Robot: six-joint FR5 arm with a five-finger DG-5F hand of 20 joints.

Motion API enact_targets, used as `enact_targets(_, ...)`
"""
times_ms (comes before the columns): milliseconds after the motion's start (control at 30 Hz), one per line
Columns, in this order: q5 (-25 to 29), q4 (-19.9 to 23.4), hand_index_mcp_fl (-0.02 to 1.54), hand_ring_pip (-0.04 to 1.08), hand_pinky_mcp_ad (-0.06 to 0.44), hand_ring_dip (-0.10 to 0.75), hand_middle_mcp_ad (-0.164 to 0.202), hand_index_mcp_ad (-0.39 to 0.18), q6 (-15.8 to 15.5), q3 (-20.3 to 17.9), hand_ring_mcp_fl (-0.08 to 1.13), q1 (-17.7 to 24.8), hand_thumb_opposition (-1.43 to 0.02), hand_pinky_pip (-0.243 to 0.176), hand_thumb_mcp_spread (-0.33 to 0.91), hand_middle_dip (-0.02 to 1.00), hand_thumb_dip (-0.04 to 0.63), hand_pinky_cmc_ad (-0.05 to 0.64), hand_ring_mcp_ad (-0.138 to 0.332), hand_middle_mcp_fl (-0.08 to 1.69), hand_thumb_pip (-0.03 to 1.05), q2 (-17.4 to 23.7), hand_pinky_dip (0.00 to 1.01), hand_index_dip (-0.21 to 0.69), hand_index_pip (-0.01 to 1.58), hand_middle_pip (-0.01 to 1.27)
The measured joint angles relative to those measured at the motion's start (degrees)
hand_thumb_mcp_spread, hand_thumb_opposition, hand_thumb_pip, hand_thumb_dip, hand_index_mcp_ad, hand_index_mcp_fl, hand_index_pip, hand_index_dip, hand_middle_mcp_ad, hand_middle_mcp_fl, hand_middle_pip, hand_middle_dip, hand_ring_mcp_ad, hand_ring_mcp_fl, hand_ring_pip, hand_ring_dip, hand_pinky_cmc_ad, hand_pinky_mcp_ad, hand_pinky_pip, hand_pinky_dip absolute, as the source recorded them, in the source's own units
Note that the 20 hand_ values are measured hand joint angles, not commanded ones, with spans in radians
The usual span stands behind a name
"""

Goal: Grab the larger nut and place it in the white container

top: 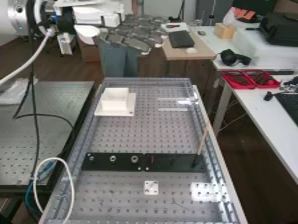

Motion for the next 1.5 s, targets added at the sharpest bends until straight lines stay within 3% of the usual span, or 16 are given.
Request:
enact_targets(367,5.47,3.19,0.02,0.09,0.232,-0.007,0.136,0.024,4.41,-5.18,0.05,1.55,-0.68,-0.103,0.2,0.08,0.03,0.344,0.248,0.02,0.25,-0.22,0.2,0.019,0.08,0.15)
enact_targets(633,8.87,4.03,0.02,0.09,0.23,-0.007,0.136,0.024,5.95,-7.63,0.05,1.78,-0.68,-0.103,0.2,0.08,0.028,0.344,0.244,0.02,0.27,0.08,0.2,0.01,0.08,0.15)
enact_targets(800,10.58,5.09,0.02,0.09,0.23,-0.007,0.133,0.019,6.28,-9.57,0.05,1.65,-0.7,-0.103,0.23,0.08,0.031,0.344,0.244,0.02,0.3,0.3,0.2,-0.044,0.08,0.15)
enact_targets(1100,15.52,8.67,0.05,0.09,0.23,-0.007,0.133,-0.063,6.93,-14.65,0.02,1.42,-0.71,-0.106,0.28,0.09,0.037,0.344,0.248,0.01,0.39,0.29,0.2,-0.066,0.1,0.14)
enact_targets(1333,19.3,12.35,0.07,0.09,0.279,-0.007,0.133,-0.077,7.4,-18.19,0.02,1.12,-0.74,-0.106,0.3,0.11,0.075,0.379,0.258,0.01,0.46,-1.04,0.21,-0.063,0.19,0.15)
enact_targets(1500,20.61,14.2,0.08,0.08,0.281,-0.007,0.131,-0.093,7.48,-19.42,0.02,0.29,-0.79,-0.124,0.33,0.11,0.126,0.414,0.241,0.02,0.49,-2.63,0.21,-0.012,0.36,0.14)
